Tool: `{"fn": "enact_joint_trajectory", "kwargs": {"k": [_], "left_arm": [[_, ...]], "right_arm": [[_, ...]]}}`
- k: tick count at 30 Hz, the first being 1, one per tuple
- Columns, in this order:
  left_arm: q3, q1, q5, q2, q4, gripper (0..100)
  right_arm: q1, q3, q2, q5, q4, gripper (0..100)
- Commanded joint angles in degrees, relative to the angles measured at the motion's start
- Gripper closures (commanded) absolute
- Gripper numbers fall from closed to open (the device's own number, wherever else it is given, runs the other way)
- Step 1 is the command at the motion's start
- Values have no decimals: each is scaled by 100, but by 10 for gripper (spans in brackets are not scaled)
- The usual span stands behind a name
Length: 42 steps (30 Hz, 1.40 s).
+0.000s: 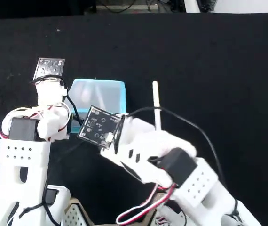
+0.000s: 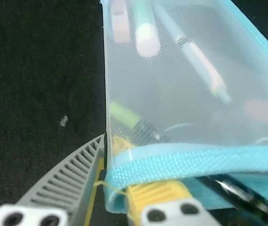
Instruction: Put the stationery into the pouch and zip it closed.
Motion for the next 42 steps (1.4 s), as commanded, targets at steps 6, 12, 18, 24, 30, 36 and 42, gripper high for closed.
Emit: {"fn": "enact_joint_trajectory", "kwargs": {"k": [6,12,18,24,30,36,42], "left_arm": [[13,48,-26,53,-35,970],[13,13,-26,53,-35,970],[13,13,-26,53,-35,970],[13,13,-26,53,-35,970],[13,13,-26,53,-35,970],[13,13,-26,53,-35,970],[13,31,-26,53,-35,970]], "right_arm": [[-123,637,48,-79,-897,984],[-123,1244,22,-343,-1881,982],[-123,1068,-4,-440,-1538,816],[-123,426,-4,-396,-624,739],[-105,-576,-4,-396,519,773],[1284,-1393,-4,-466,1090,828],[3174,-1490,409,-1600,818,854]]}}
